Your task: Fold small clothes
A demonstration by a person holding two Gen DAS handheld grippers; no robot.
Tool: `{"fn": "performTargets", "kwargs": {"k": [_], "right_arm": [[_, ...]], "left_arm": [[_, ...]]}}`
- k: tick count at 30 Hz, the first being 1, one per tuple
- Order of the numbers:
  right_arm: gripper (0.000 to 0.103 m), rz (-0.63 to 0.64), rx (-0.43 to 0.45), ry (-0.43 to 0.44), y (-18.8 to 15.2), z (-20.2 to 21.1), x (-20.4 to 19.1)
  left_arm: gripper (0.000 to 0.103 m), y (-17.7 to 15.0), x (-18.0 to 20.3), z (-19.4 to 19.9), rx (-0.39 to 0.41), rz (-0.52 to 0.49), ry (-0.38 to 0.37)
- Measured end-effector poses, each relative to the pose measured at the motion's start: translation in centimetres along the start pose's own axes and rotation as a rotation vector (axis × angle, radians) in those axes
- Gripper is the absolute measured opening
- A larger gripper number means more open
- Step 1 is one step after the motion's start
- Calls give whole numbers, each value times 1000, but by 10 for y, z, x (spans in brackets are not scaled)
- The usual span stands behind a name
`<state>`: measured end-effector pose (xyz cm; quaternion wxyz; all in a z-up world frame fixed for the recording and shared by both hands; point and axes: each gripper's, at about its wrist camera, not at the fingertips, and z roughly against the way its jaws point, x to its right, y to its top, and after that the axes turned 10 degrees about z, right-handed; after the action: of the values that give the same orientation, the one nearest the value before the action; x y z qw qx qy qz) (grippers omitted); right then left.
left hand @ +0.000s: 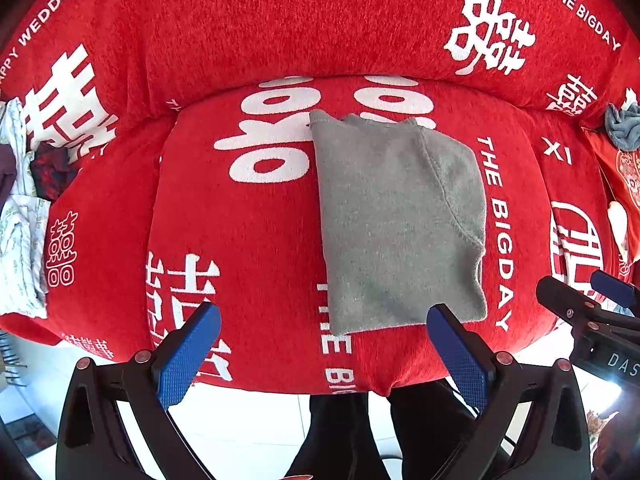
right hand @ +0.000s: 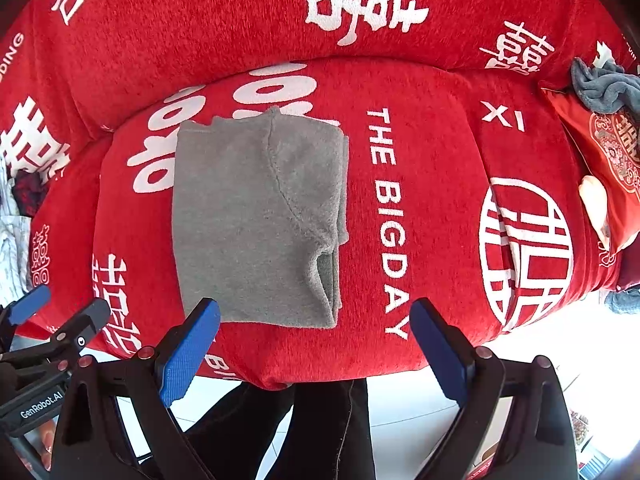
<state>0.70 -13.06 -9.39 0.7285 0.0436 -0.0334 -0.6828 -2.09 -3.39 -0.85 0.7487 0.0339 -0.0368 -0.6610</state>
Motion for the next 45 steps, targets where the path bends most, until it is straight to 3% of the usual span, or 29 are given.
{"fn": "performTargets", "kwargs": {"k": [45], "right_arm": [[97, 1, 7, -5, -4, 4, -5]], "left_arm": [[103, -4, -4, -2, -2, 14, 25]]}}
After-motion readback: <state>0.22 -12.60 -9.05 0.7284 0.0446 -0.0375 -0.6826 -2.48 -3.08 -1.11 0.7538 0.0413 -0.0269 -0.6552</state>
